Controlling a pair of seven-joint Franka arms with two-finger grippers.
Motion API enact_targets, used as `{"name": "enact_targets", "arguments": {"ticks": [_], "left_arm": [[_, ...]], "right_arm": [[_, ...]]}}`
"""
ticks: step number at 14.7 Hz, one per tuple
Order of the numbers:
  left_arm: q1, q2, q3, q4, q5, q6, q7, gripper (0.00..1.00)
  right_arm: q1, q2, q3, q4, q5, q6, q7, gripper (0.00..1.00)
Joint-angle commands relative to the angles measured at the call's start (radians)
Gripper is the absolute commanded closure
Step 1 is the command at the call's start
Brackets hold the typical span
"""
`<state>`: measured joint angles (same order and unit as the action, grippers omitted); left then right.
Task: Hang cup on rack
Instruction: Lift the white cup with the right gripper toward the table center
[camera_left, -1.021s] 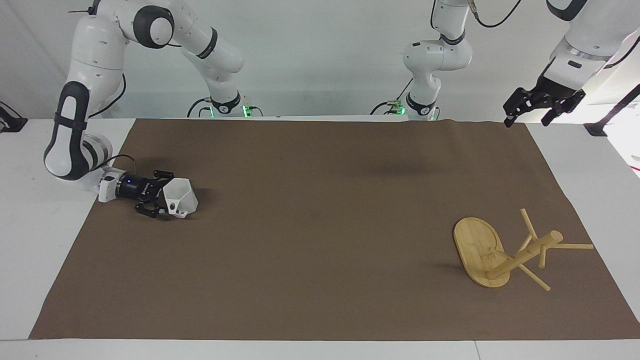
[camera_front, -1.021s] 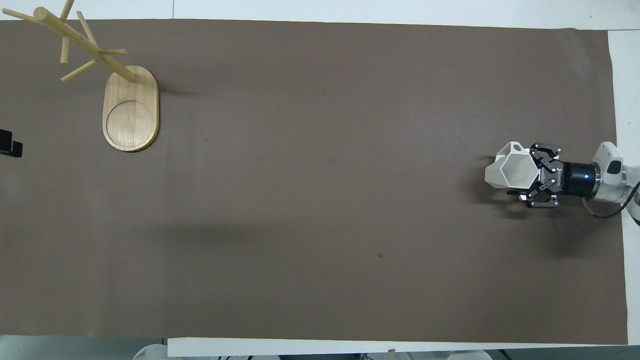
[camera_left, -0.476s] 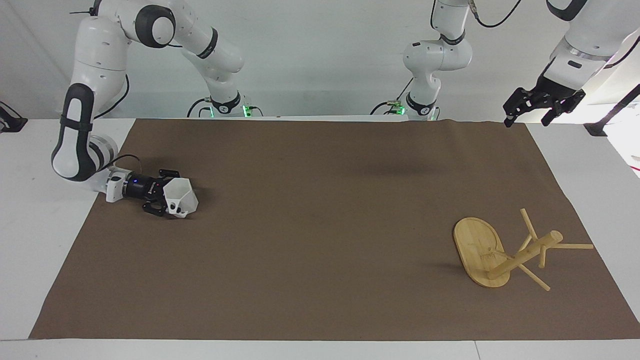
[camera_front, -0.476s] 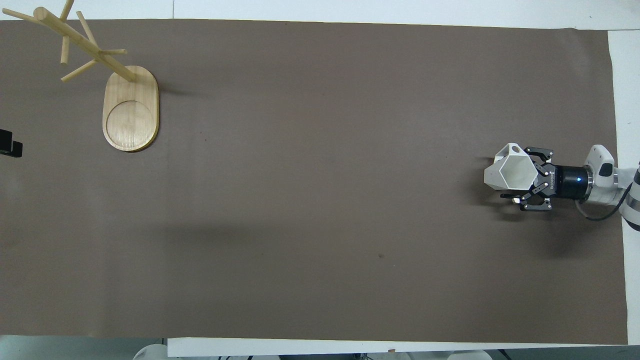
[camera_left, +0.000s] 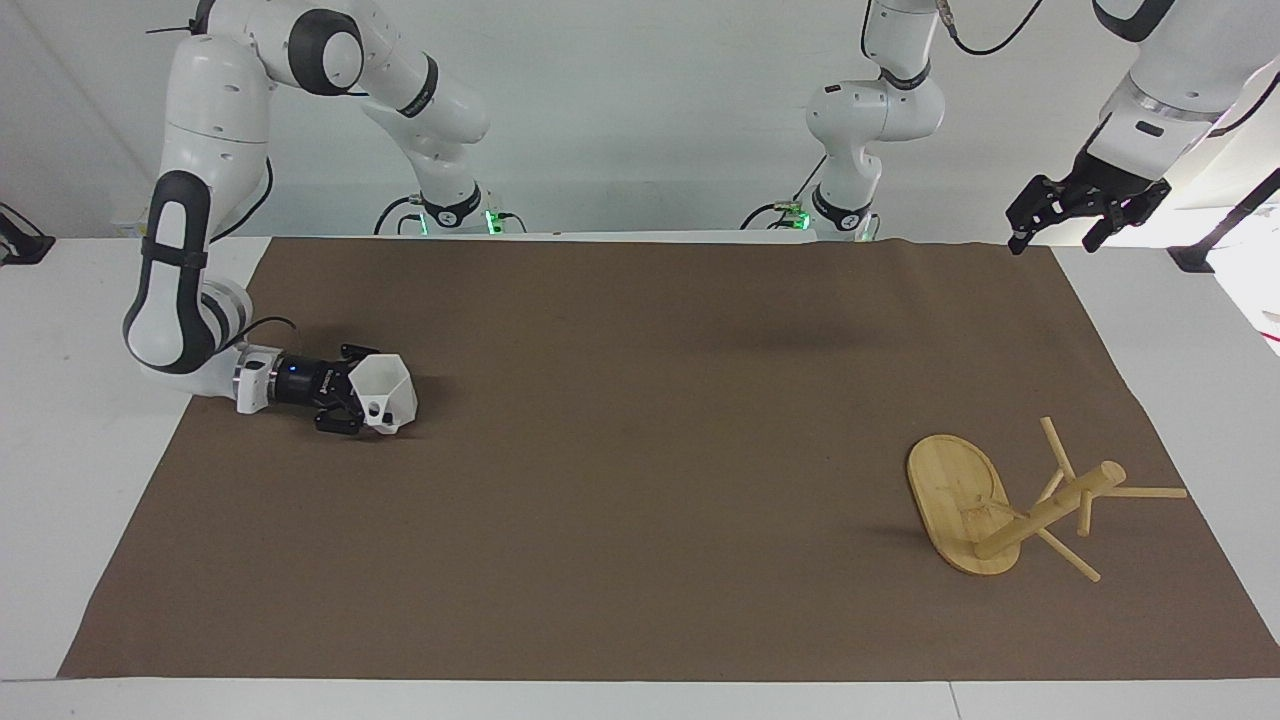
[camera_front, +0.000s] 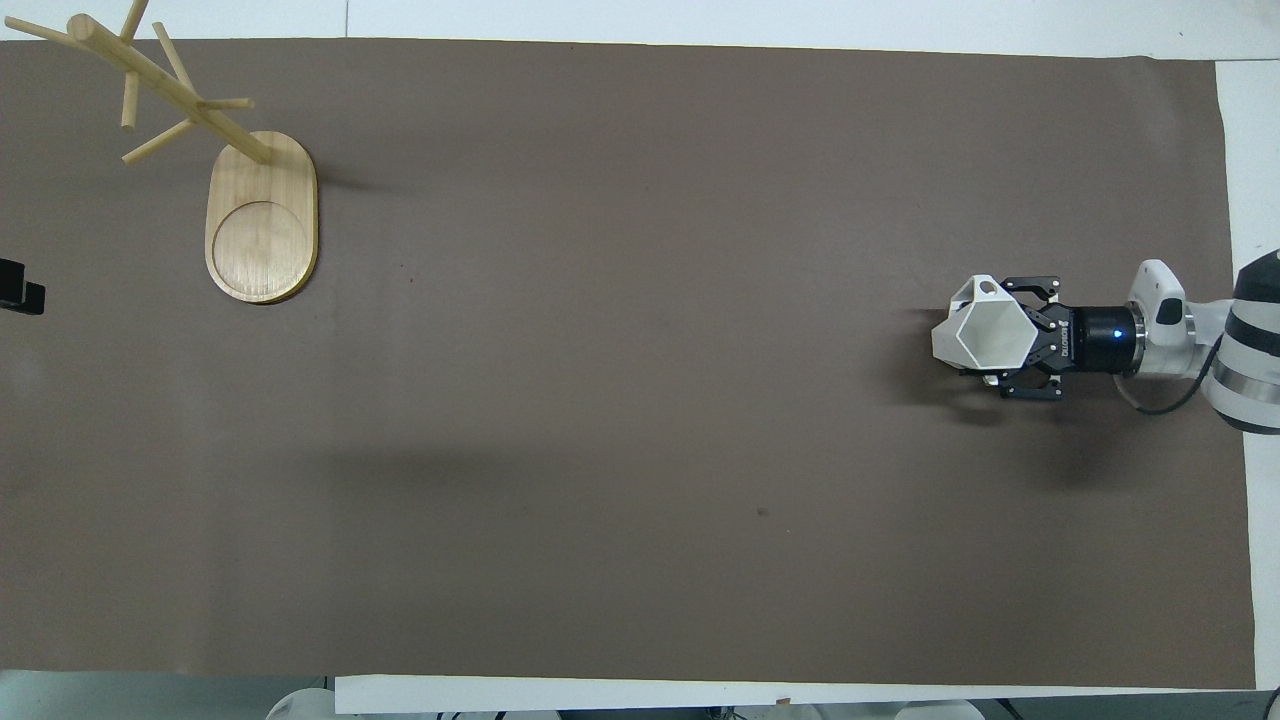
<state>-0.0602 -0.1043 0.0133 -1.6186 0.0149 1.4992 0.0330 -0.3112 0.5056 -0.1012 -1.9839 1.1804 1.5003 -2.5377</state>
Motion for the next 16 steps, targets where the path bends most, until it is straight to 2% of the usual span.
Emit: {"name": "enact_targets", "arguments": {"ticks": [1, 5, 8, 10, 14, 16], "left_arm": [[-0.001, -0.018, 0.002, -0.017, 0.000, -0.007, -0.002, 0.00], [-0.006, -0.017, -0.001, -0.014, -0.001, 0.004, -0.010, 0.00], [-0.043, -0.020, -0.053, -0.001, 0.008, 0.012, -0.008, 0.00], [-0.074, -0.035, -0.073, -0.026, -0.012, 0.032, -0.098, 0.00], [-0.275, -0.017, -0.079, -0.098, -0.013, 0.151, -0.475, 0.00], [-0.346, 0.001, -0.079, -0.129, -0.019, 0.235, -0.553, 0.00]], "right_arm": [[0.128, -0.035, 0.014, 0.004, 0.102, 0.027, 0.087, 0.82], [0.427, -0.094, 0.014, 0.040, 0.304, 0.289, 0.281, 0.82], [0.599, -0.099, 0.014, 0.083, 0.450, 0.437, 0.361, 0.81], [0.685, -0.119, 0.015, 0.089, 0.467, 0.539, 0.417, 0.81], [0.793, -0.183, 0.015, 0.093, 0.472, 0.696, 0.520, 0.81], [0.833, -0.217, 0.015, 0.093, 0.470, 0.768, 0.575, 0.81]]}}
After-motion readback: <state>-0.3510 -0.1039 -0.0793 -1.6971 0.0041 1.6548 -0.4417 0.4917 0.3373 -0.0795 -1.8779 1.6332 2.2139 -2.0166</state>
